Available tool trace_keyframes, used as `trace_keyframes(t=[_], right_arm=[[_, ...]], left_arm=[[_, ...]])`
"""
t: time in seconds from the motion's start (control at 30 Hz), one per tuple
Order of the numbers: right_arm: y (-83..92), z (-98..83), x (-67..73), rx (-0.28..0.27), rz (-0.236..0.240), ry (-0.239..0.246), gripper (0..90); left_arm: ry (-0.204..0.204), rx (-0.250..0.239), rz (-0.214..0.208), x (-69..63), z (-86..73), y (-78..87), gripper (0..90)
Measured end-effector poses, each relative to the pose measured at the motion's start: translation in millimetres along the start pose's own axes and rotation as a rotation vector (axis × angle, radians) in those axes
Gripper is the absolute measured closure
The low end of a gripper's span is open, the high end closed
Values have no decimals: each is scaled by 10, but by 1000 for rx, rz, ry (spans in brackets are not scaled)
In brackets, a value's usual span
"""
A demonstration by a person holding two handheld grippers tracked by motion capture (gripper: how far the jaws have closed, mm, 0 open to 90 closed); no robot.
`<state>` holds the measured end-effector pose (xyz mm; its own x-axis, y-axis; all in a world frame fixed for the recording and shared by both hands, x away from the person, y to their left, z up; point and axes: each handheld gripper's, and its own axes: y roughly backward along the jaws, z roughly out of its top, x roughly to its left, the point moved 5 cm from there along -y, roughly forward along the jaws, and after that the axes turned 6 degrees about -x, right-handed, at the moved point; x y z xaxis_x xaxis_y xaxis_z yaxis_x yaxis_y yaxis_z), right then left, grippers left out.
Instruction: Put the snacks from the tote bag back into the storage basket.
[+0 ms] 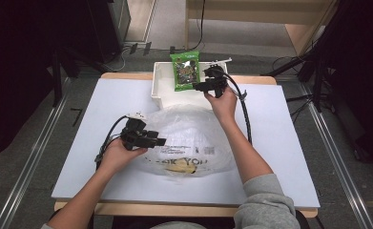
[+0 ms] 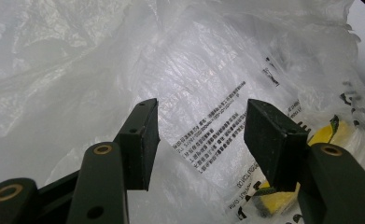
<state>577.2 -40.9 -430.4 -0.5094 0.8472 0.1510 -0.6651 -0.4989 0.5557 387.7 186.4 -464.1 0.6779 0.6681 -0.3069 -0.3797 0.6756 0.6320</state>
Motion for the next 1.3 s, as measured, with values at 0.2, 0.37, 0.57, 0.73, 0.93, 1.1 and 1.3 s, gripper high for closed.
trace_keyframes(t=[0.2,0.37,0.57,0.73,0.93,1.1,1.3], right_arm=[[114,-84,47,0,31,3,369],[203,-137,93,-11,50,13,371],[335,-228,179,-17,83,28,373],[414,-295,233,-14,91,47,374],[519,-381,320,-19,114,58,377],[608,-447,412,-24,138,67,377],[690,-565,482,-25,144,89,377]], left_arm=[[3,1,0,6,-1,3,458],[4,-3,0,2,1,5,458],[1,-1,1,2,2,9,459],[2,-1,2,6,0,6,458],[2,3,3,13,-2,5,459],[0,1,5,14,-1,9,459],[-2,0,7,20,1,25,458]])
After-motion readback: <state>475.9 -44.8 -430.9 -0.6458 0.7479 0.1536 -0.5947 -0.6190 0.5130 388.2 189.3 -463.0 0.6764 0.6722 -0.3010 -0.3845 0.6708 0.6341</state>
